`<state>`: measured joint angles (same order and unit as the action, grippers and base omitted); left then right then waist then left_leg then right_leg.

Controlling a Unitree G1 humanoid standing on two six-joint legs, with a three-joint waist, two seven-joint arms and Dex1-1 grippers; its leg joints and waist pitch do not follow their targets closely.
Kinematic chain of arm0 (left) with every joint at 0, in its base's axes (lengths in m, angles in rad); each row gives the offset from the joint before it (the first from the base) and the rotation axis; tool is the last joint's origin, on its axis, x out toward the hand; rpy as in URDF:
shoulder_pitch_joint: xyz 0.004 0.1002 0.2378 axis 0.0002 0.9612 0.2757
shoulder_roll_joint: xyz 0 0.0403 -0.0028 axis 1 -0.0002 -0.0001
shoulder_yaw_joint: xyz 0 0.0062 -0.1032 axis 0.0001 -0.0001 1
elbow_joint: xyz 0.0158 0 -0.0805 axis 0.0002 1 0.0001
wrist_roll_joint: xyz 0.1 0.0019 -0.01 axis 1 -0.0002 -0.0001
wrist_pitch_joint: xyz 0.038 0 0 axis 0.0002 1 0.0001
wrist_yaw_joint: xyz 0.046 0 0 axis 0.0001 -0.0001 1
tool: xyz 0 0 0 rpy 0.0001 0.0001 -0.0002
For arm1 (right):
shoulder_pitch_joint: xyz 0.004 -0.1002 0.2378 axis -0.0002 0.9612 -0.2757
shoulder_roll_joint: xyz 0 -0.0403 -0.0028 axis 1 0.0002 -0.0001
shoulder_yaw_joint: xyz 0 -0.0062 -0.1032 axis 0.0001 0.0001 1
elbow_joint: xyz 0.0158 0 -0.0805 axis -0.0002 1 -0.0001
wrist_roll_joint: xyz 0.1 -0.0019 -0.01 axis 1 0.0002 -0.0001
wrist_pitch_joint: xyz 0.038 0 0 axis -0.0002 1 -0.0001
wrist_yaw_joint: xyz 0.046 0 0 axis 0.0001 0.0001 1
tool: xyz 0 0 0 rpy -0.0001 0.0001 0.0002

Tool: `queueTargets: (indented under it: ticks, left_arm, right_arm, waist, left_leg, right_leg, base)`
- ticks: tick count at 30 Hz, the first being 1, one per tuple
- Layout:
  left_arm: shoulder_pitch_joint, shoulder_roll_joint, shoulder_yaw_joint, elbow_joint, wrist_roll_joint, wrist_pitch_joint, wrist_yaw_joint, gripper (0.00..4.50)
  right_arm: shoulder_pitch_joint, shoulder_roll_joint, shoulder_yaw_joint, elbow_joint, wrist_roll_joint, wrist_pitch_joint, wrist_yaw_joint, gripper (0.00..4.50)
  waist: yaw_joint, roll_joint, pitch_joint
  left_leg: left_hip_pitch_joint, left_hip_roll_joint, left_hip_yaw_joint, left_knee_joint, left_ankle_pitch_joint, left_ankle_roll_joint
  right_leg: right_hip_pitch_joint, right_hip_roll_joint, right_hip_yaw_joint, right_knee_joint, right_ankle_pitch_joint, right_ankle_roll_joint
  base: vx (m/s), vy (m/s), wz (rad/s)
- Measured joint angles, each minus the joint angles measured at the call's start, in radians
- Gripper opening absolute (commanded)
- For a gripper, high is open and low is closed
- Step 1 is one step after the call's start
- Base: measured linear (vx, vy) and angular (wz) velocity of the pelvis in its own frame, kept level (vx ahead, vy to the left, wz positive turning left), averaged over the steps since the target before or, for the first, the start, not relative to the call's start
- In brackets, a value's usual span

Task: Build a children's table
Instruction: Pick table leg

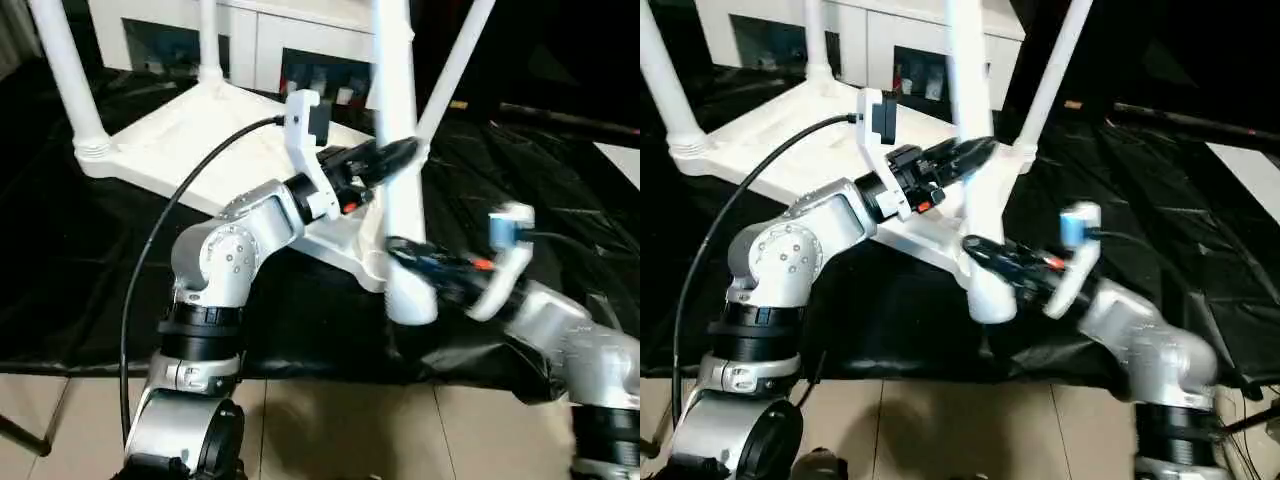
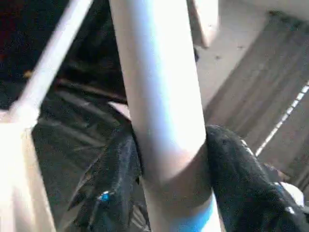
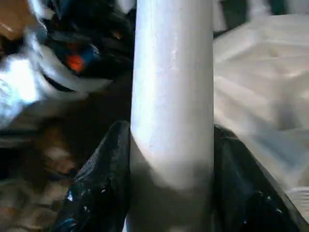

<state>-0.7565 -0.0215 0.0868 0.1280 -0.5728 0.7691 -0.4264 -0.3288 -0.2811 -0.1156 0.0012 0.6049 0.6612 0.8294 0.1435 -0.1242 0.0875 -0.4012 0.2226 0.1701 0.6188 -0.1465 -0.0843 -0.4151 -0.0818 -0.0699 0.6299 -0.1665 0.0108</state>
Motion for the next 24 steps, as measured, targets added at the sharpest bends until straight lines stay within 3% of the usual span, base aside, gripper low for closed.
queueTargets:
  ticks: [2,11,15,24]
  left_arm:
    - [0.000,-0.001,0.017,0.000,0.006,-0.002,0.035,1.93]
    - [-0.006,-0.043,0.078,0.010,0.027,-0.055,0.152,1.79]
    - [-0.010,-0.046,0.098,0.024,0.024,-0.058,0.178,1.79]
    - [-0.010,-0.040,0.087,0.005,0.053,-0.078,0.181,1.79]
  right_arm:
    - [-0.023,0.000,0.051,0.000,-0.095,-0.069,-0.064,1.85]
    - [-0.072,0.082,0.194,0.014,-0.368,-0.241,-0.296,1.85]
    - [-0.080,0.106,0.231,0.048,-0.427,-0.300,-0.358,1.85]
    - [-0.101,0.108,0.255,0.078,-0.503,-0.367,-0.406,1.85]
  waist:
    - [-0.002,0.000,0.000]
    - [-0.003,0.000,0.000]
    - [-0.003,0.000,0.000]
    - [-0.004,0.000,0.000]
  left_leg:
    - [0.000,0.000,0.000,0.000,0.000,0.000]
    - [0.000,0.000,0.001,-0.002,0.000,0.000]
    - [-0.001,0.000,0.001,-0.002,0.000,0.000]
    - [0.000,0.000,0.001,-0.002,0.000,0.000]
  right_leg:
    - [-0.001,0.000,0.000,0.000,0.000,0.000]
    - [-0.001,0.000,0.000,0.000,0.000,0.000]
    - [-0.001,0.000,0.001,0.000,0.000,0.000]
    - [-0.001,0.000,0.001,0.000,0.000,0.001]
  base:
    - [0.000,0.000,0.00]
    - [0.000,0.000,0.00]
    - [0.000,0.000,0.00]
    - [0.000,0.000,0.00]
